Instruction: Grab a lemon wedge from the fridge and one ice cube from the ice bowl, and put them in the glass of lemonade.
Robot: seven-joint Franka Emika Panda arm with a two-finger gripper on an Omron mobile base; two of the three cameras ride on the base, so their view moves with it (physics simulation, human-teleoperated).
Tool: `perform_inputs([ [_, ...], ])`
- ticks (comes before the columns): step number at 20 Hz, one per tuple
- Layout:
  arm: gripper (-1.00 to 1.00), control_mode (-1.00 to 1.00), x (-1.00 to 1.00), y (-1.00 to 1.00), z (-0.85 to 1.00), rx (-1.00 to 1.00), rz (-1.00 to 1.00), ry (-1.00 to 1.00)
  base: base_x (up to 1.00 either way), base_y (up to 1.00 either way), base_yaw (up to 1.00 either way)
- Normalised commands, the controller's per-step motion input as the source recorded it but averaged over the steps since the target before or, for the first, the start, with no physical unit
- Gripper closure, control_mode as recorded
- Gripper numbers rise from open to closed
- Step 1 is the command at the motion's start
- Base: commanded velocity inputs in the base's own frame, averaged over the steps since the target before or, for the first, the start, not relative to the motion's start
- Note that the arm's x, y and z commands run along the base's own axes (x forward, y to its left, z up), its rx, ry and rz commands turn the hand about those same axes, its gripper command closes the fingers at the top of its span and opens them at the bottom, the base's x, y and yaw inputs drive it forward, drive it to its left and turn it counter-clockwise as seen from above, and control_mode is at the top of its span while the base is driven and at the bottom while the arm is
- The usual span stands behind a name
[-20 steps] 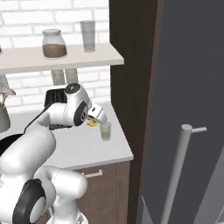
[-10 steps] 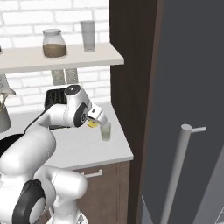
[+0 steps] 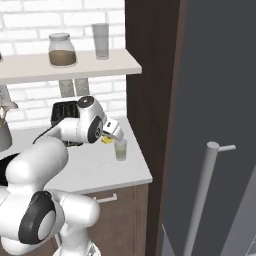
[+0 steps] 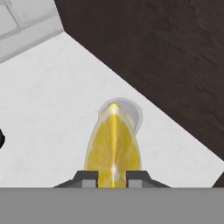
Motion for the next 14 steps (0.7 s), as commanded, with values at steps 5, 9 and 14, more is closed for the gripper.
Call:
perform_inputs([
  [5,1.0,-1.0,0.42,0.0,0.0,0.0,0.0,0.0,0.0,0.0,0.0],
  [9,1.0,-1.0,0.39,-0.06,-0.09,0.0,-0.05,0.0,0.0,0.0,0.0],
  [14,1.0,-1.0,0.09,-0.27,-0.16,0.04,-0.13,0.0,0.0,0.0,0.0],
])
